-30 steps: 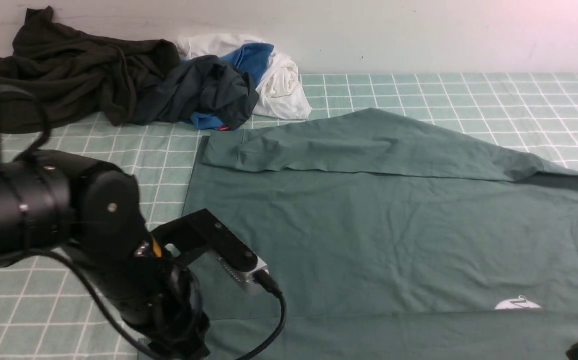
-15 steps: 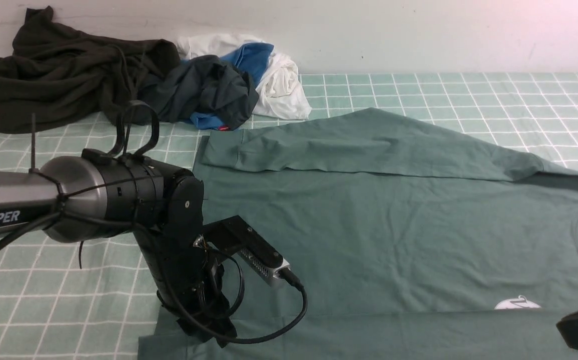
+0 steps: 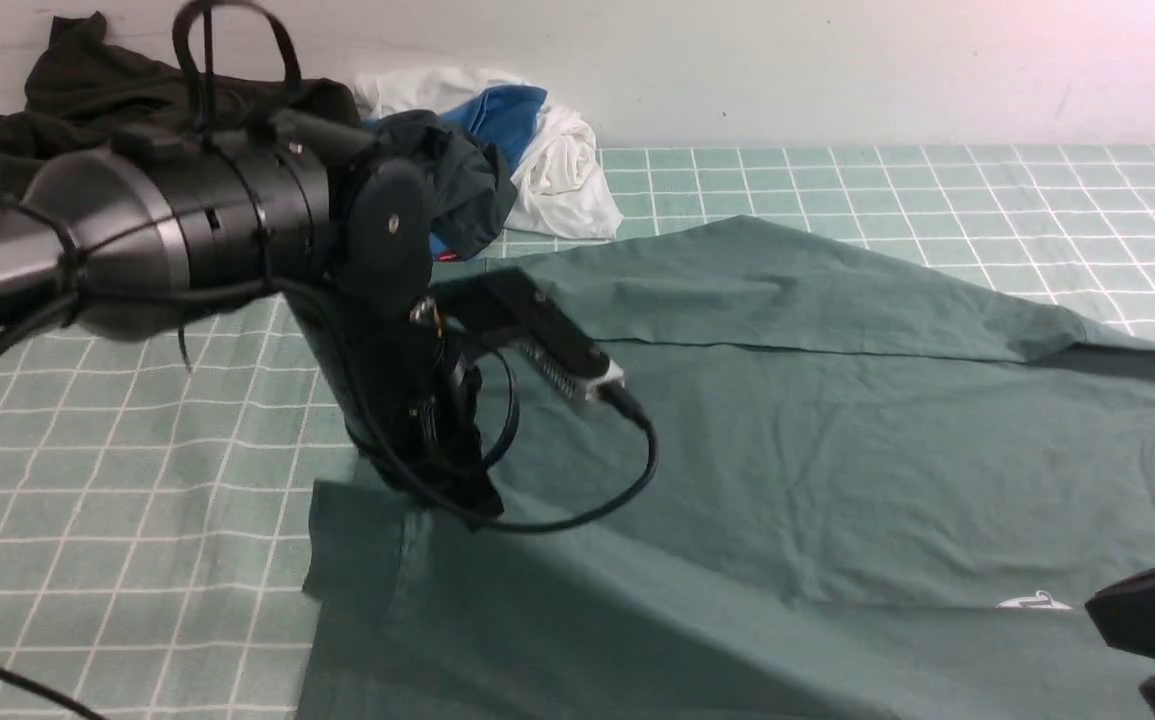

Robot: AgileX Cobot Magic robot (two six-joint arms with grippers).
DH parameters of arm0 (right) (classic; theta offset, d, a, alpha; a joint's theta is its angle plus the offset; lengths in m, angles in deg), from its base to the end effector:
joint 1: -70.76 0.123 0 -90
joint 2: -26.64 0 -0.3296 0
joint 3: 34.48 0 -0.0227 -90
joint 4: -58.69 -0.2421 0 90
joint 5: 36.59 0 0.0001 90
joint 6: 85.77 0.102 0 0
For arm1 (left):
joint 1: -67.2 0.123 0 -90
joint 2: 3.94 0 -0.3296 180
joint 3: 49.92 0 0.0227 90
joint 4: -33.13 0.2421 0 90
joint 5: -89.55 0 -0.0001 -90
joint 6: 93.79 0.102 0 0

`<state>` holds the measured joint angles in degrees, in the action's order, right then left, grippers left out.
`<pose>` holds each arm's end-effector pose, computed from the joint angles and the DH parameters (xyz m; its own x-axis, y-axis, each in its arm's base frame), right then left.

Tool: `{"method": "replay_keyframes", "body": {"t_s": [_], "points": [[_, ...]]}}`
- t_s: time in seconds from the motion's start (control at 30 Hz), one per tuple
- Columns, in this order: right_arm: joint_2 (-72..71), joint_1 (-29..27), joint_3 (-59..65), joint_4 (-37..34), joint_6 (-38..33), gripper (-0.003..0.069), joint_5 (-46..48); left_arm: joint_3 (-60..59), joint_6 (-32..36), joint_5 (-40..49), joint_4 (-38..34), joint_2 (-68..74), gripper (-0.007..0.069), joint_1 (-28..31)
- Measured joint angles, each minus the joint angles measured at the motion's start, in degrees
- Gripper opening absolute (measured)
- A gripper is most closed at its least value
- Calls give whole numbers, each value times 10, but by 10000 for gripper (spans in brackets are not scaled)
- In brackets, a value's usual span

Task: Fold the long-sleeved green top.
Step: Use the left arm to drag and place the cuff at the centered position on the left edge of the fabric, then use the left arm to clamp the cuff farthest from it

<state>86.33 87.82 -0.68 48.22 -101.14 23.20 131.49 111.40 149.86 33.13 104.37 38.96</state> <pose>0.1125 0.0513 0.3258 -0.7751 -0.4183 -0.4736 -0.5013 0.8633 0.0579 0.3209 -0.1724 0.2878 -0.5760 0.7925 -0.2003 0.7938 0.6008 0.0942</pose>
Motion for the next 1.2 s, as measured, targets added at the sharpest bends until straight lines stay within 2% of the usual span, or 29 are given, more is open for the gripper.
{"method": "replay_keyframes", "body": {"t_s": [0.2, 0.3, 0.5, 0.6, 0.73, 0.87, 0.9, 1.0, 1.2], "points": [[6, 0, 0, 49, 49, -14, -14, 200, 0, 77, 38, 73, 0, 0], [7, 0, 0, 71, 70, -14, -14, 257, 0, 92, 44, 120, 0, 1], [7, 0, 0, 84, 87, -14, -3, 302, 0, 96, 41, 182, 4, 10], [7, 0, 0, 85, 89, -14, -2, 303, -2, 94, 41, 205, 32, 22], [7, 0, 0, 85, 89, -14, -8, 304, -24, 64, 41, 219, 148, 33], [7, 0, 0, 87, 89, -14, -20, 304, -102, 28, 40, 220, 329, 46], [7, 0, 0, 87, 89, -14, -21, 304, -107, 27, 40, 220, 337, 47], [7, 0, 0, 90, 89, -14, -31, 304, -173, 2, 34, 223, 435, 79], [7, 0, 0, 93, 89, -14, -64, 305, -199, -73, 10, 246, 462, 137]]}}
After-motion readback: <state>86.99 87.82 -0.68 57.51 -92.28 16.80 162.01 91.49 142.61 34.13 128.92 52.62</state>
